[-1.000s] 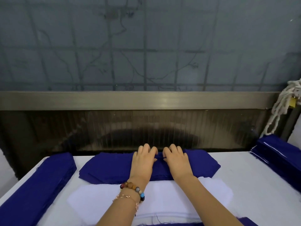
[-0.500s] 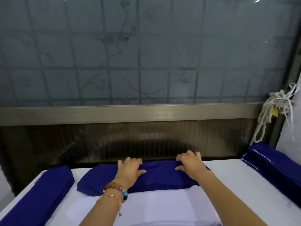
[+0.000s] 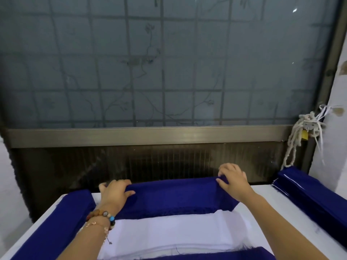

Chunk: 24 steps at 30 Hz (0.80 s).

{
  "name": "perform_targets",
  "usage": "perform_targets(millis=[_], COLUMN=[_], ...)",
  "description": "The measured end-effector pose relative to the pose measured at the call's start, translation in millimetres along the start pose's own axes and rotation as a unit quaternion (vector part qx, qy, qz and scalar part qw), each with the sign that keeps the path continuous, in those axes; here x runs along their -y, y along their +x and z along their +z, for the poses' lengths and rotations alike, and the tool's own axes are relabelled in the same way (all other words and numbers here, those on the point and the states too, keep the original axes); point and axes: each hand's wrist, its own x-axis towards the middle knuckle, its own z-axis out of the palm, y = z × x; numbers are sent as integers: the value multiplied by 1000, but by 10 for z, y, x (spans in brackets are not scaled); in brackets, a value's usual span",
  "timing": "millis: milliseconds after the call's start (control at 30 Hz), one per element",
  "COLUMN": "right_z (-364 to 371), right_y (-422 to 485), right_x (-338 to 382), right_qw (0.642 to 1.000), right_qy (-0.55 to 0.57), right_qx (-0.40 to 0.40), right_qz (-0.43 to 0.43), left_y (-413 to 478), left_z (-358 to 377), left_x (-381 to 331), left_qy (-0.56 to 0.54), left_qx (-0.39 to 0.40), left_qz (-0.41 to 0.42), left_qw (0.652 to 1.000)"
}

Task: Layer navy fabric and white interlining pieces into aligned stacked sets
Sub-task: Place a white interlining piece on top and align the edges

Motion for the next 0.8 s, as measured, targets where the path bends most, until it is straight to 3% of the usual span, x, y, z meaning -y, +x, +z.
perform_targets(millis=[167,267,500,667,800], right_z=[-349,-511,-718,-707,-687], right_y=[-148,-314,-886,-1264,-1469], right_x=[89,104,120,82,43], right_qw=[999,997,969,956,949], right_qy=[14,6,182,226,237], right_qx=[3,9,-41,-52,-51], right_qz=[34,77,164,179,201], left_y=[-250,-467,-1085,-1422,-1575], left_z=[-380,-596,-882,-821,-731], left_x=[155,241,355,392,399], left_qy=[-43,-125,-294,-364,-426], left_qx=[-42,-37,-92,-89,-41], left_qz=[-30,-33,-30,-59,-99], left_qw=[998,991,951,925,898])
